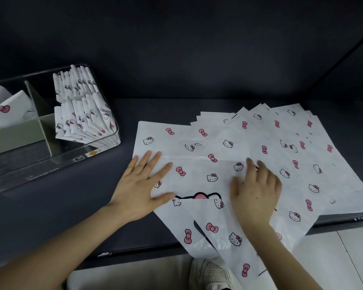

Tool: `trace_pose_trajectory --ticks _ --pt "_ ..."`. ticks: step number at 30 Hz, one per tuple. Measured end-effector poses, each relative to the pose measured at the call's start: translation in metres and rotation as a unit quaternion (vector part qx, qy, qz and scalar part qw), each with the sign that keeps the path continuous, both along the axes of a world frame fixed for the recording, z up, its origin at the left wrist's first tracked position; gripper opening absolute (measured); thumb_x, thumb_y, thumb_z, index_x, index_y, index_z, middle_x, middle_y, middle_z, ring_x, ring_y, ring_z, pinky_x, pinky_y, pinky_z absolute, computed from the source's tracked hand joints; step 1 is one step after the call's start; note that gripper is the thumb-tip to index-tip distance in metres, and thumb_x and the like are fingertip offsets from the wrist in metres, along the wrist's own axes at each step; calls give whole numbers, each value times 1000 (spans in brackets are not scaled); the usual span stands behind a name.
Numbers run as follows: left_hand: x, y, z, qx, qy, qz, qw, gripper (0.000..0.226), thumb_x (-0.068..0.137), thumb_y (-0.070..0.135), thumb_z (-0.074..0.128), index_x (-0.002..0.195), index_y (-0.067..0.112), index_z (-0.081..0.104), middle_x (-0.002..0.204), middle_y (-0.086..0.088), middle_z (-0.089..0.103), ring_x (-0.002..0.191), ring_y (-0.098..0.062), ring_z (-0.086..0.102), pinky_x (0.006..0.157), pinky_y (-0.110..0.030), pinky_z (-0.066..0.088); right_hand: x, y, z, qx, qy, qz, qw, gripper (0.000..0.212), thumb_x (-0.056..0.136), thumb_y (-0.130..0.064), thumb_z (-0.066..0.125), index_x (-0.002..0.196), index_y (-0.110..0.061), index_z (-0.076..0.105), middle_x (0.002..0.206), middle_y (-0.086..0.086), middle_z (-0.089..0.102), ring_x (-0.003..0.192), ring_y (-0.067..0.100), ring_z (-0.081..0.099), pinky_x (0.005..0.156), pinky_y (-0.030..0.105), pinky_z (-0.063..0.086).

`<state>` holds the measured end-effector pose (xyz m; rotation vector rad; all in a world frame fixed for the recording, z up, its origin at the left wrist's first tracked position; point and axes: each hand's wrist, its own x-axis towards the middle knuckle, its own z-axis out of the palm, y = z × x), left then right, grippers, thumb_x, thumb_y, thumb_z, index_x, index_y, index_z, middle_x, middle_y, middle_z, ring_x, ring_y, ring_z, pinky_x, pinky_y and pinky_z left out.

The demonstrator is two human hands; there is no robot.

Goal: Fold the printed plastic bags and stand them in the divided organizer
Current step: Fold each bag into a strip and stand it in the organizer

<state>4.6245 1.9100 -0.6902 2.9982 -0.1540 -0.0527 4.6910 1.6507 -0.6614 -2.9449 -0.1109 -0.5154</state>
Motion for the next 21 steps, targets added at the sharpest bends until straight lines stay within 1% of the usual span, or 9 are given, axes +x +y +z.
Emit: trace_pose_trajectory --ticks 2,4,6,9,12,15,17,19,21 --pt "1 0 0 -3 1 4 1000 76 88 78 15 149 33 27 158 -4 20 146 -21 11 115 -42 8 -17 23 -1 -22 -1 93 995 54 88 -37 48 133 -8 52 133 26 52 120 44 51 106 55 27" --pt "1 -1 0 -5 5 8 1000 78 87 79 14 148 33 28 158 -4 22 146 -21 12 115 -42 8 -33 53 -6 -5 52 183 982 56 91 -43 42 139 -15 49 141 25 45 131 43 42 112 58 16" --pt "1 -1 -1 -10 6 11 1000 80 85 80 14 148 33 27 158 -3 20 147 -21 12 115 -42 8 -42 72 -17 -16 109 234 966 52 93 -40 38 141 -21 46 147 21 39 136 39 37 112 58 13" --pt "2 0 -1 -23 2 15 1000 80 84 81 12 148 35 21 159 -1 15 147 -19 8 116 -41 5 -40 61 -27 -20 155 228 961 50 96 -37 31 145 -27 39 153 13 32 142 30 27 112 57 10" --pt "1 0 -2 -25 -1 17 1000 78 83 82 10 148 38 15 159 2 10 148 -17 3 117 -40 2 -36 19 -29 -33 163 187 968 53 97 -38 23 148 -26 31 154 9 30 144 25 22 114 52 6" --pt "1 -1 -1 -21 -2 15 1000 77 83 82 10 148 39 14 159 2 9 148 -17 3 117 -40 0 -29 -24 -24 -22 205 111 972 58 93 -46 10 149 -32 11 159 0 16 147 15 6 116 45 -5" --pt "1 -1 -2 -18 -1 13 1000 77 84 81 12 148 38 16 159 0 11 148 -18 4 117 -39 -1 -25 -42 -18 -4 227 71 971 62 86 -48 1 147 -36 1 160 -2 8 148 14 -1 116 43 -11" --pt "1 -1 -1 -18 1 9 1000 77 85 80 13 148 36 18 159 -1 14 148 -18 5 117 -38 -1 -21 -50 -11 26 207 62 976 65 86 -43 5 150 -33 10 159 5 15 148 21 5 116 46 -8" --pt "2 0 -1 -19 2 8 1000 77 86 80 14 148 35 19 159 -2 17 147 -18 5 117 -38 -1 -17 -53 -6 35 143 132 980 58 92 -38 22 147 -25 32 153 12 31 144 31 22 116 55 6"
